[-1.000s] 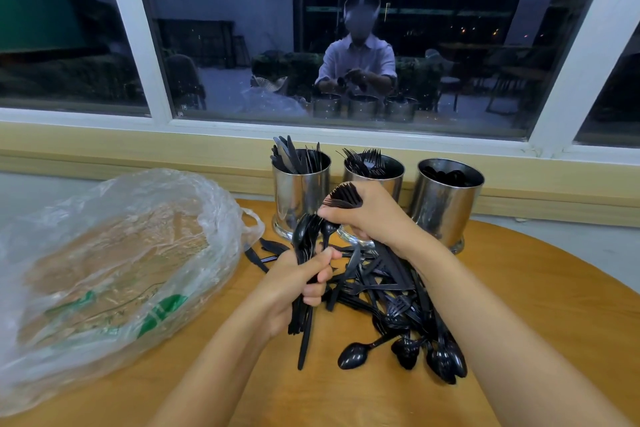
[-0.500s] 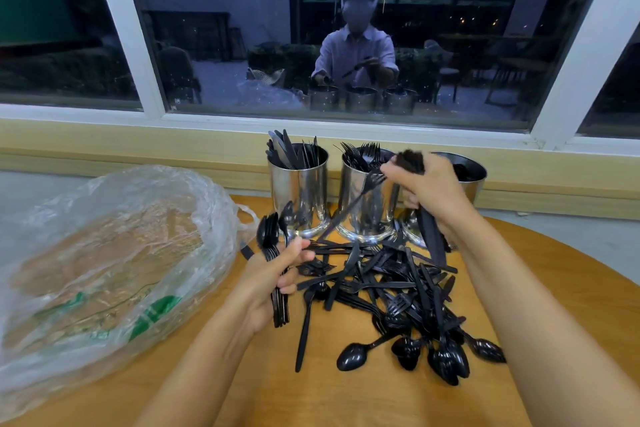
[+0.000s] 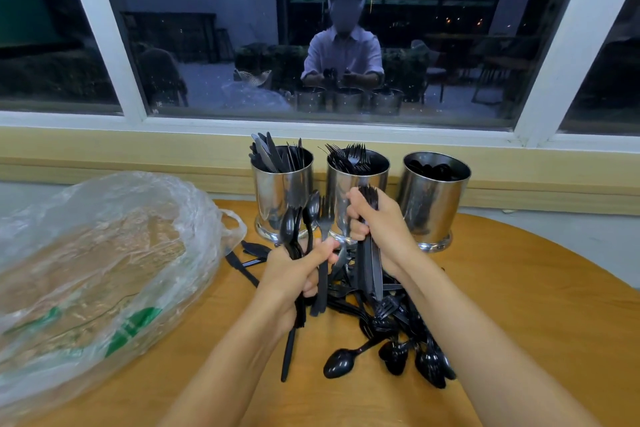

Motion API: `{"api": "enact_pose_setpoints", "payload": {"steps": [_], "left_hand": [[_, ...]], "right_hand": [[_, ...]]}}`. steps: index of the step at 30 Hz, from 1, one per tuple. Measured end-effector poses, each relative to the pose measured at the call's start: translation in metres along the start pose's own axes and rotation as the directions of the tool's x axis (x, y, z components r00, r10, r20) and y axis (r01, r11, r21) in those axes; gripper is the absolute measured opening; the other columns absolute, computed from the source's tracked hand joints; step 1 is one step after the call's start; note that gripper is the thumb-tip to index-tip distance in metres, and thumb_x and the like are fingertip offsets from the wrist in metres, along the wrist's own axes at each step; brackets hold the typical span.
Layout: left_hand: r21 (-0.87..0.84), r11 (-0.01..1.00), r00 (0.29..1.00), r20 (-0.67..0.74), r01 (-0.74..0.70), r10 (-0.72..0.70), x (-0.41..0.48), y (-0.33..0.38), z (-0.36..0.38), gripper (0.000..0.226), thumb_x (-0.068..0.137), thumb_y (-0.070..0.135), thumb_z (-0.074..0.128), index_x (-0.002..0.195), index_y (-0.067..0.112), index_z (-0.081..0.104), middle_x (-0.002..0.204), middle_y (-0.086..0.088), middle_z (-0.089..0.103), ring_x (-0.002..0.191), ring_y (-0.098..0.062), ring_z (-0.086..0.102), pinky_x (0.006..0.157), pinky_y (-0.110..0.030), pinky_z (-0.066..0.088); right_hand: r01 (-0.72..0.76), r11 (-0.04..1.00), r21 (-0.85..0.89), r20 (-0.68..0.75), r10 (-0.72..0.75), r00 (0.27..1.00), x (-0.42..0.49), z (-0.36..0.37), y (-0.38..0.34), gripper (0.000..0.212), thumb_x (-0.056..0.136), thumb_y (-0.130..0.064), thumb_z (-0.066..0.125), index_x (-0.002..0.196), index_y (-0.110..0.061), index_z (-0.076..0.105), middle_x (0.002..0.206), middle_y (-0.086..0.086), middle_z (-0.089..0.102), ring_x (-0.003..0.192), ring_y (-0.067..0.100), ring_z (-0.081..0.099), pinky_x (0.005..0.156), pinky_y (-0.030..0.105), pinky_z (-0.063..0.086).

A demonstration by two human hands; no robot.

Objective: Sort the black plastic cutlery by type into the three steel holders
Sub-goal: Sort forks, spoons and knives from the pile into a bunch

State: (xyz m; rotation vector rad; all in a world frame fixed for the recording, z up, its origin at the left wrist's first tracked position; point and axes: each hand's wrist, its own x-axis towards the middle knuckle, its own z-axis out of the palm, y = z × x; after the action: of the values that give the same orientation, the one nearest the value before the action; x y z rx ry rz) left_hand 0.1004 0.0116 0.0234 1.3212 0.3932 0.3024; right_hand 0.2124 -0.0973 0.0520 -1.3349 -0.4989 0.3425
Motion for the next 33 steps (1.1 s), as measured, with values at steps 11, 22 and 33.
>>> {"api": "enact_pose_setpoints", "payload": {"steps": [11,22,33], "left_hand": [[0.013,0.998,0.982,0.177,0.066,-0.068,0.021,-0.004,0.011,0.027,0.092,0.029,0.064,0.104,0.007,0.074,0.078,-0.006,0.069,0.041,-0.005,0.028,0.042,-0.017,0.025],[-0.109,0.992,0.997,0.037,0.064,-0.061,0.070,-0.006,-0.002,0.023,0.094,0.025,0.061,0.103,0.007,0.073,0.096,-0.004,0.076,0.040,-0.004,0.029,0.040,-0.015,0.029],[-0.107,0.992,0.998,0.033,0.060,-0.057,0.090,-0.007,0.000,0.026,0.090,0.027,0.063,0.104,0.007,0.072,0.087,0.000,0.074,0.043,-0.005,0.028,0.041,-0.016,0.029]], "right_hand": [[-0.068,0.984,-0.164,0.033,0.074,0.997,0.006,-0.011,0.010,0.023,0.091,-0.026,0.065,0.076,-0.011,0.056,0.051,0.001,0.044,0.046,0.012,0.039,0.048,0.023,0.035],[0.289,0.957,0.011,-0.461,-0.252,0.851,0.115,-0.049,-0.054,0.013,0.103,-0.008,0.041,0.091,-0.012,0.046,0.064,0.002,0.051,0.049,0.011,0.050,0.051,0.025,0.045],[0.192,0.759,-0.623,-0.232,-0.414,0.880,0.184,-0.038,-0.017,0.010,0.104,-0.015,0.034,0.100,-0.009,0.041,0.083,0.005,0.049,0.073,0.019,0.043,0.063,0.030,0.038]]}}
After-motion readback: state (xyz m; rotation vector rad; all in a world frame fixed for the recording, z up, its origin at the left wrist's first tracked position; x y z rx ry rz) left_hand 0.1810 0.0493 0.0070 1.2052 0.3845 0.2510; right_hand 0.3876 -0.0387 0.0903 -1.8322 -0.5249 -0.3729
